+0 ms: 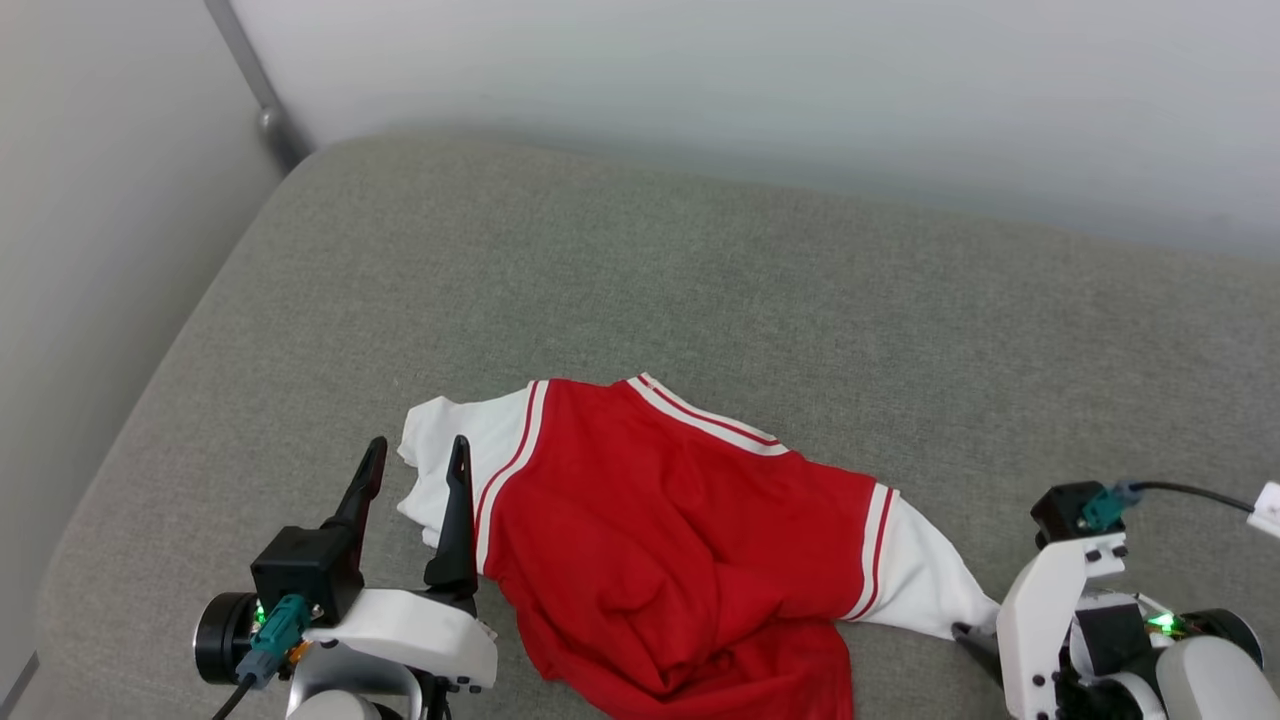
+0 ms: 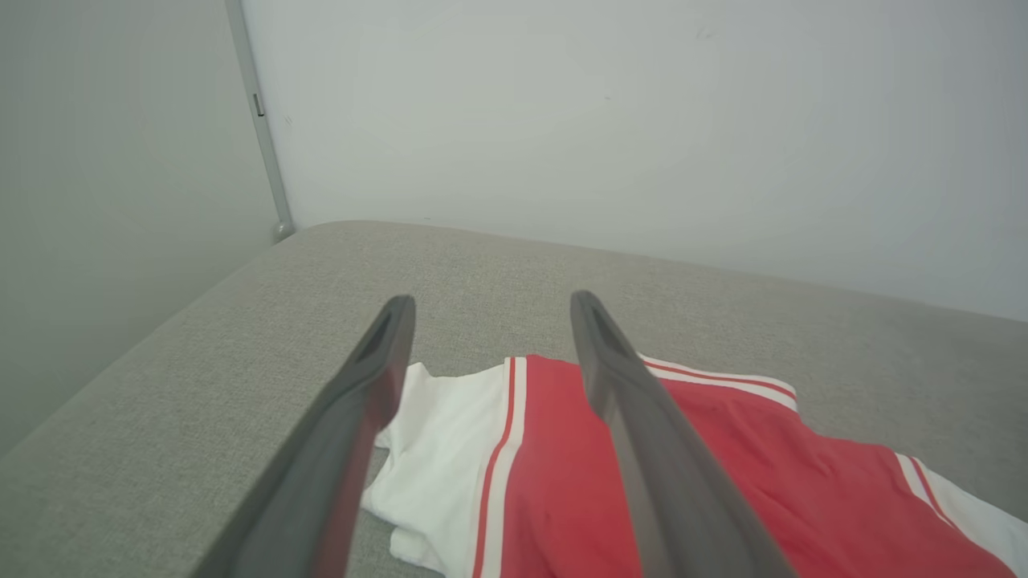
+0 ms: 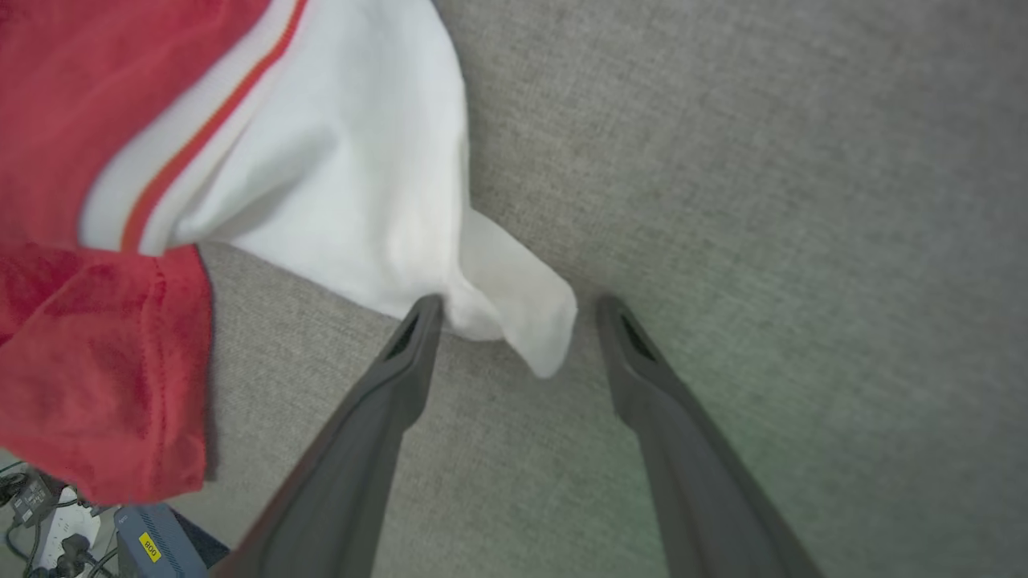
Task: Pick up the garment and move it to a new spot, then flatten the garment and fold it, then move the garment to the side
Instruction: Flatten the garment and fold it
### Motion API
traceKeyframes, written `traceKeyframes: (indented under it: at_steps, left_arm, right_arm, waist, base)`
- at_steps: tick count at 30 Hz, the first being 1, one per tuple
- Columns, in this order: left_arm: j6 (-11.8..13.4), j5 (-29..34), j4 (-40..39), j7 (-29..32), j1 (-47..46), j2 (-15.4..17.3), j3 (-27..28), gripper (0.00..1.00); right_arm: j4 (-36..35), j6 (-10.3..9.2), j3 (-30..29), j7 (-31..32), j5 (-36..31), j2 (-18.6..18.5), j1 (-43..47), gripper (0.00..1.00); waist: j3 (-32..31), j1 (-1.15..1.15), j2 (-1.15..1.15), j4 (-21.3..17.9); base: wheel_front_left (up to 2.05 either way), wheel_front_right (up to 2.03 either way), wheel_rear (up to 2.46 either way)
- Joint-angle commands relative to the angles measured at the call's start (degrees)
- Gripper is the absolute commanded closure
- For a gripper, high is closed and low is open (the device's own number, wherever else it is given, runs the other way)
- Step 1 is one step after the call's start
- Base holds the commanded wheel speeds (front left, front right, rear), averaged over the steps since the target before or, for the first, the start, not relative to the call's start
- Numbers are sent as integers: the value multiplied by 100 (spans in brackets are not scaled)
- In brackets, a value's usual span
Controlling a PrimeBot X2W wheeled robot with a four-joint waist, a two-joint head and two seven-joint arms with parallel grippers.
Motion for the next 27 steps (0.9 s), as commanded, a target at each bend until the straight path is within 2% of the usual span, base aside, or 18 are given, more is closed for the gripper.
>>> traceKeyframes:
  at_steps: [1,5,6,7,8,13,20,27]
  left_arm:
    - [-16,55,59,-47,-83,-63,61,0]
    - [-79,97,136,-65,-111,-135,128,0]
    - [-104,117,164,-74,-98,-162,165,0]
    - [-127,123,178,-77,-87,-172,171,0]
    - [-133,111,193,-76,-74,-184,190,0]
    - [-175,136,250,-85,6,-176,280,0]
    - [-155,74,279,-85,149,-83,368,0]
    - [-83,84,147,24,223,39,401,0]
  right_arm:
    - [242,-4,39,126,72,18,-105,0]
    - [650,-5,128,210,78,48,-189,0]
    - [811,-6,199,293,131,85,-183,64]
    - [845,-6,232,305,155,98,-194,92]
    - [874,-5,276,321,172,96,-194,100]
    - [731,-4,374,238,351,18,-319,100]
    - [-61,-5,206,91,414,-321,-447,100]
    - [-751,-5,-689,426,263,-744,-179,100]
  waist:
    - [142,0,0,66]
    - [222,0,0,49]
    - [229,0,0,20]
    - [226,0,0,5]
    - [220,0,0,-13]
    - [146,0,0,-151]
    - [-55,0,0,-514]
    - [-95,0,0,-931]
  base:
    - [0,0,0]
    - [0,0,0]
    - [0,0,0]
    - [0,0,0]
    - [0,0,0]
    - [0,0,0]
    - [0,0,0]
    - [0,0,0]
